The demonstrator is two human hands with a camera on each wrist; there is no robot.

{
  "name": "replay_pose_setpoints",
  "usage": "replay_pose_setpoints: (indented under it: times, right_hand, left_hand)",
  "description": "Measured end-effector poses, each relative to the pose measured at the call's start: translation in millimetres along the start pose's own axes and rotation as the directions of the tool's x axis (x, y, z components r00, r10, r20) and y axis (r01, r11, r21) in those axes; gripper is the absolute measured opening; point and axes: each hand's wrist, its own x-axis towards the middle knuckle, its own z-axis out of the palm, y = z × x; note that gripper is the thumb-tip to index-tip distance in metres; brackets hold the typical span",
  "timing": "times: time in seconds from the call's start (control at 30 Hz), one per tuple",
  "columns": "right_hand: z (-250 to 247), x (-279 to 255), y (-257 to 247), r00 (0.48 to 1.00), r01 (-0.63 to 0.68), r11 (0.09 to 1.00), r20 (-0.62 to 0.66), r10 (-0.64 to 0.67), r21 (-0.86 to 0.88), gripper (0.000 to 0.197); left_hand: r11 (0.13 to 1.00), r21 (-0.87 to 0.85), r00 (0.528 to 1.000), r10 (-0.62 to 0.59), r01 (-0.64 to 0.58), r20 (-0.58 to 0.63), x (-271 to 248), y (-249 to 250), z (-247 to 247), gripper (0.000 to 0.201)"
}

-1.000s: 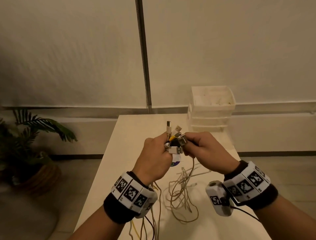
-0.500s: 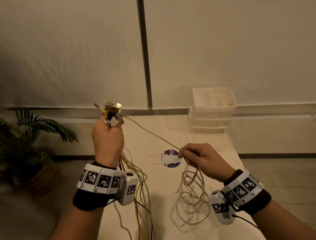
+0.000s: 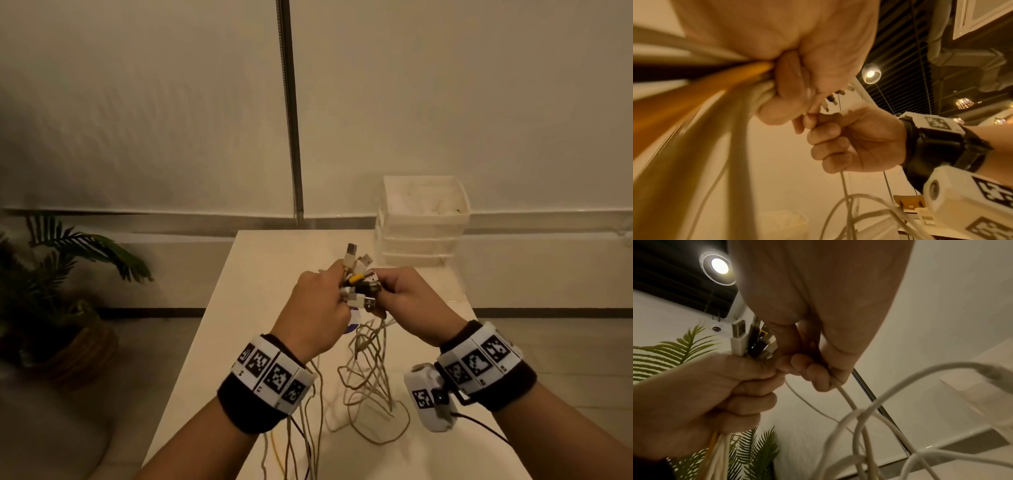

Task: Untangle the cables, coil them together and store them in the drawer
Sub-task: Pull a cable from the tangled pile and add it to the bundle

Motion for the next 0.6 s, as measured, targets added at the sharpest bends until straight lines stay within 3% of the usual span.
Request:
replay_pose_setpoints:
  times: [0.17,0.37,0.5,0.6]
  right_hand:
    - [11,-11,16,0.996,-0.003,0.997,-0.088,0.01,0.082,0.024]
    - [16,-27,45,0.987,0.016,0.995,-0.16,-0.001,0.095,0.023]
    - [21,-27,43,0.984,0.002,0.993,-0.178,0.019,0.119,0.024]
    - [10,-42,31,0.992,0.008,1.0,-0.128,-0.006,0.012,0.026]
  left_hand:
    - [1.0,0.02,0.994,0.016,-0.014,-0.11,4,1,-9,0.038]
    - [0.996,-0.089,0.914,-0.031,-0.006,-0.404,14,-9,-39,0.033]
    - [0.992,-0.116,0.931,-0.006,-0.04,-0.365,12,-12,-43,0.036]
    - [0.976,-0.219,0.943,-0.057,-0.017,-0.329,7,-26,-40,0.039]
